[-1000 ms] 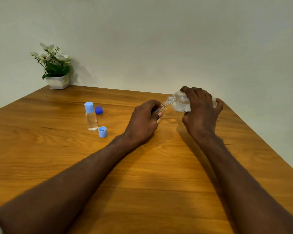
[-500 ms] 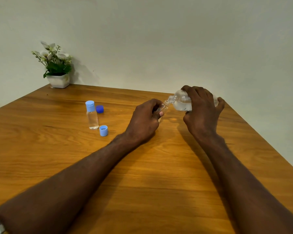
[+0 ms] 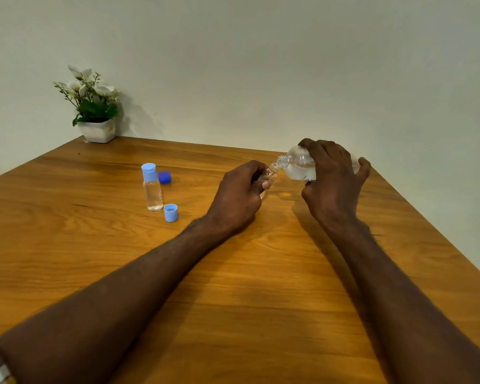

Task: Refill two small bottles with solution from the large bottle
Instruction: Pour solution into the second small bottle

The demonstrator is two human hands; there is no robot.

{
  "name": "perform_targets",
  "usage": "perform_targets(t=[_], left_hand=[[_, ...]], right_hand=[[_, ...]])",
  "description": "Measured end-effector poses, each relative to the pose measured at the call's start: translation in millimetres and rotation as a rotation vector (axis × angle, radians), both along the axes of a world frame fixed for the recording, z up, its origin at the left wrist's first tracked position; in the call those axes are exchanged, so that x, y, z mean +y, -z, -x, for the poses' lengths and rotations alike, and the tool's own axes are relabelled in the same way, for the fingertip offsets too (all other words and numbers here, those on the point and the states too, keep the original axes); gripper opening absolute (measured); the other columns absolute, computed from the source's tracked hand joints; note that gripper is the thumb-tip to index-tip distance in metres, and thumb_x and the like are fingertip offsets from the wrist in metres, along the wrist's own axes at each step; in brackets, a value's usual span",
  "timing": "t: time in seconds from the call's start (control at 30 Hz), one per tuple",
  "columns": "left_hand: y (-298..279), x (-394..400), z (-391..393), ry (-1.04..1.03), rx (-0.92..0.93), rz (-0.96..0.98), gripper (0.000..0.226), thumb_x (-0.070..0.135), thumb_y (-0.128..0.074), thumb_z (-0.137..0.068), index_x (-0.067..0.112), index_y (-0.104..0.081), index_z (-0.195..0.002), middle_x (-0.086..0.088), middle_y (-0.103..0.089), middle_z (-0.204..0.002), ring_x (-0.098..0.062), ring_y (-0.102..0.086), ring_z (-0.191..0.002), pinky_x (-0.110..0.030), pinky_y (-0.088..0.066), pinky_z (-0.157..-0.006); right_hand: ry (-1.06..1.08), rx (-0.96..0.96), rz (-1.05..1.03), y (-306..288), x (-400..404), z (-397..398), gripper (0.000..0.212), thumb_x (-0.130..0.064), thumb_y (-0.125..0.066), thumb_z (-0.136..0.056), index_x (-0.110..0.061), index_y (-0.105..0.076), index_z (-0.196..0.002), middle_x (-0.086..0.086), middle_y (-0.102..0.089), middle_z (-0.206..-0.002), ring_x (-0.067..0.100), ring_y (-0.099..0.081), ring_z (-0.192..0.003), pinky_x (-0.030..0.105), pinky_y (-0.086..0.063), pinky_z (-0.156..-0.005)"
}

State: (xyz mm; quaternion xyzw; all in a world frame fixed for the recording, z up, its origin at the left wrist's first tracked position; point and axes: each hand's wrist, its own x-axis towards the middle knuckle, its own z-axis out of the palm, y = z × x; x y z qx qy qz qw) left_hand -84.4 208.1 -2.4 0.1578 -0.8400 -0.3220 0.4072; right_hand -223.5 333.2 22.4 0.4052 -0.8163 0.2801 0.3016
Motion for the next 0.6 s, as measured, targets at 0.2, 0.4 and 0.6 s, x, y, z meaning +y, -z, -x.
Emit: perform_targets(t=[0.2,0.4,0.6], left_hand=[[0.5,-0.6,1.0,0.0,0.009,-0.012,0.02,0.018,-0.061,-0.1,0.014,-0.068,-0.118,0.002,-0.072,-0.105,-0.012,-0.065,-0.095,-0.04,-0.056,-0.082],[1.9,-1.8,1.7,0.004,0.013,-0.014,0.02,0.018,-0.062,-0.099,0.016,-0.068,-0.118,0.003,-0.072,-0.106,-0.011,-0.065,-0.095,-0.039,-0.057,-0.081],[1.7,-2.4,2.2,0.002,0.01,-0.017,0.02,0.021,-0.063,-0.101,0.016,-0.068,-0.12,0.003,-0.072,-0.107,-0.01,-0.065,-0.096,-0.038,-0.057,-0.082]], right_hand=[[0.003,0.005,0.002,0.3,-0.3,0.7,0.085,0.0,-0.07,-0.065,-0.037,-0.052,-0.139,-0.007,-0.059,-0.135,0.022,-0.051,-0.131,0.061,-0.025,-0.111],[-0.002,0.002,0.01,1.1,-0.4,1.2,0.084,0.001,-0.069,-0.065,-0.037,-0.053,-0.138,-0.007,-0.059,-0.135,0.022,-0.051,-0.131,0.061,-0.025,-0.111],[-0.007,0.002,0.011,0.6,-1.2,0.0,0.084,0.001,-0.071,-0.065,-0.036,-0.053,-0.138,-0.006,-0.059,-0.135,0.022,-0.051,-0.131,0.061,-0.025,-0.111]])
